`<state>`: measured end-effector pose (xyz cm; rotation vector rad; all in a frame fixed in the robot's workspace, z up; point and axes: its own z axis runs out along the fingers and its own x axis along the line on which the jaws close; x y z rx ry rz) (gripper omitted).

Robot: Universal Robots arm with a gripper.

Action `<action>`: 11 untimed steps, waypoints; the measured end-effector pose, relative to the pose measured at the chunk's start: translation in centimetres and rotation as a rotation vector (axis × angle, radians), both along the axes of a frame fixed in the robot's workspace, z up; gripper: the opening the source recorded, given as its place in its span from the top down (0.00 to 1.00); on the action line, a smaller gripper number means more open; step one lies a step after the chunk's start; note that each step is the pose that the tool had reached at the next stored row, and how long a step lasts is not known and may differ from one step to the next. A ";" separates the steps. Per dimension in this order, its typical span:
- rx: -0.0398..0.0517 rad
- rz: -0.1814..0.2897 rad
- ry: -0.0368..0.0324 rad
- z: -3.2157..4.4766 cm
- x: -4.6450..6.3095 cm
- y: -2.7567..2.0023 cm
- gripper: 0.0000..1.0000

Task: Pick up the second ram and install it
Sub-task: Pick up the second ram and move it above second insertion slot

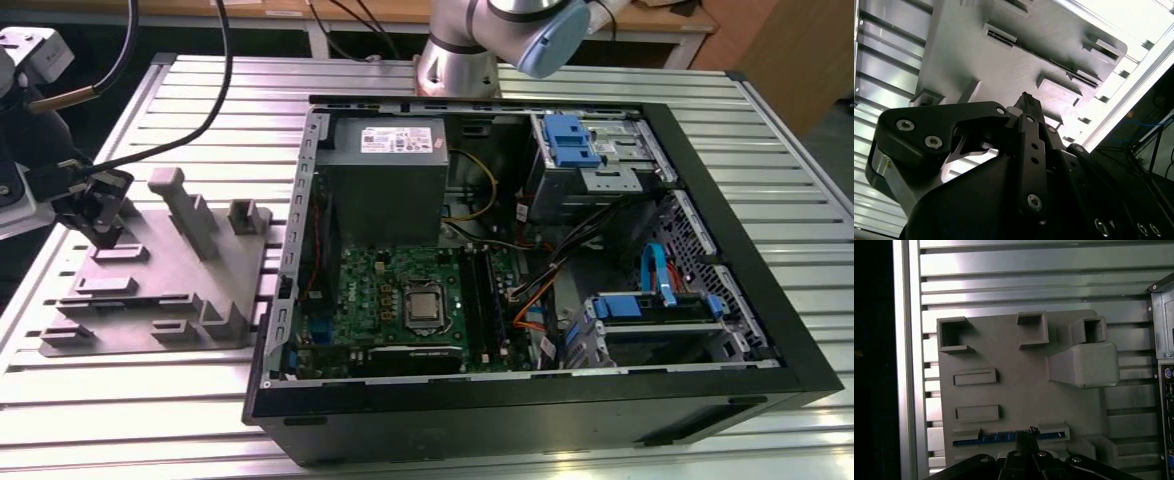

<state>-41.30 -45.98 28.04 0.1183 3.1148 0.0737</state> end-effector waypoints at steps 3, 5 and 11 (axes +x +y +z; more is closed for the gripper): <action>0.0005 0.000 -0.0001 0.00 0.0 0.00 0.90; 0.0008 0.000 -0.0001 0.00 0.0 0.00 0.90; 0.0009 0.052 0.0000 -0.10 0.0 0.00 0.90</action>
